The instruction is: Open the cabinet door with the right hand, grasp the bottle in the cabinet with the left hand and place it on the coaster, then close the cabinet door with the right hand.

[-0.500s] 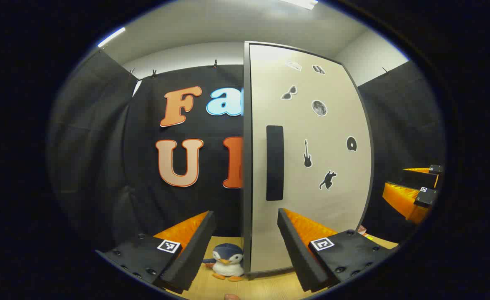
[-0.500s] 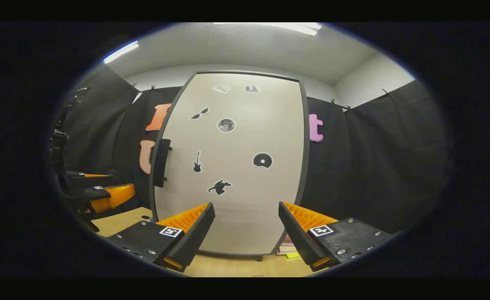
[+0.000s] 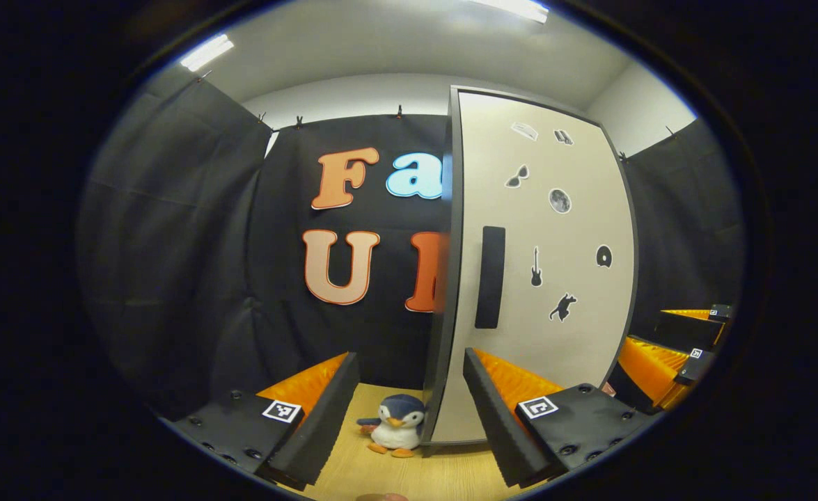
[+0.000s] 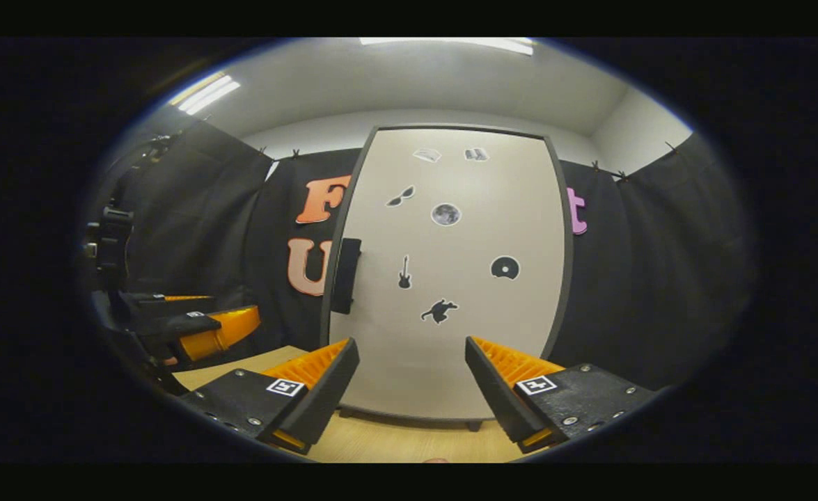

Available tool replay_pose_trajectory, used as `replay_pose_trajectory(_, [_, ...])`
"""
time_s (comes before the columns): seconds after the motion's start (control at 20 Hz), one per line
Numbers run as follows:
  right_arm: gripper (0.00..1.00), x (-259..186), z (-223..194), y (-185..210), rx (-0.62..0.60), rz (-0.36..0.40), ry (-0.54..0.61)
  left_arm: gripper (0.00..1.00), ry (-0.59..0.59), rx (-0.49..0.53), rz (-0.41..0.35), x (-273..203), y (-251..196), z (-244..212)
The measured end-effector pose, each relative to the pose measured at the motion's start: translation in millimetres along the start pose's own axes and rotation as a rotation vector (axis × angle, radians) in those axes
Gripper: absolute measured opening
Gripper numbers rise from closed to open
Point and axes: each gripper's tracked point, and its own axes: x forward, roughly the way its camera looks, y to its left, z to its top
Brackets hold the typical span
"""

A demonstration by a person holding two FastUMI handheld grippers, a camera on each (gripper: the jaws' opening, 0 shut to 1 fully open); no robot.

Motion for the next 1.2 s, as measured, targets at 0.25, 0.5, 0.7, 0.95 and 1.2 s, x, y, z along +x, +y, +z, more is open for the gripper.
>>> replay_pose_trajectory(0.25, [0.95, 7, 7, 24, 0.004, 0.010, -0.023, 0.99, 0.009, 0.023, -0.006, 4, 13, 1])
replay_pose_trajectory(0.5, [0.95, 19, 0, 33, 0.025, -0.005, 0.000, 0.98, 0.022, -0.020, -0.052, 12, 18, -1])
replay_pose_trajectory(0.7, [0.95, 36, -1, 39, 0.044, -0.014, 0.009, 0.98, 0.024, -0.020, -0.082, 23, 18, 0])
replay_pose_trajectory(0.95, [0.95, 71, 17, 49, 0.073, -0.025, -0.019, 0.98, 0.022, -0.016, -0.111, 31, 21, 1])
replay_pose_trajectory(1.2, [0.95, 116, 27, 57, 0.119, -0.041, -0.038, 0.98, 0.031, -0.023, -0.115, 38, 31, -5])
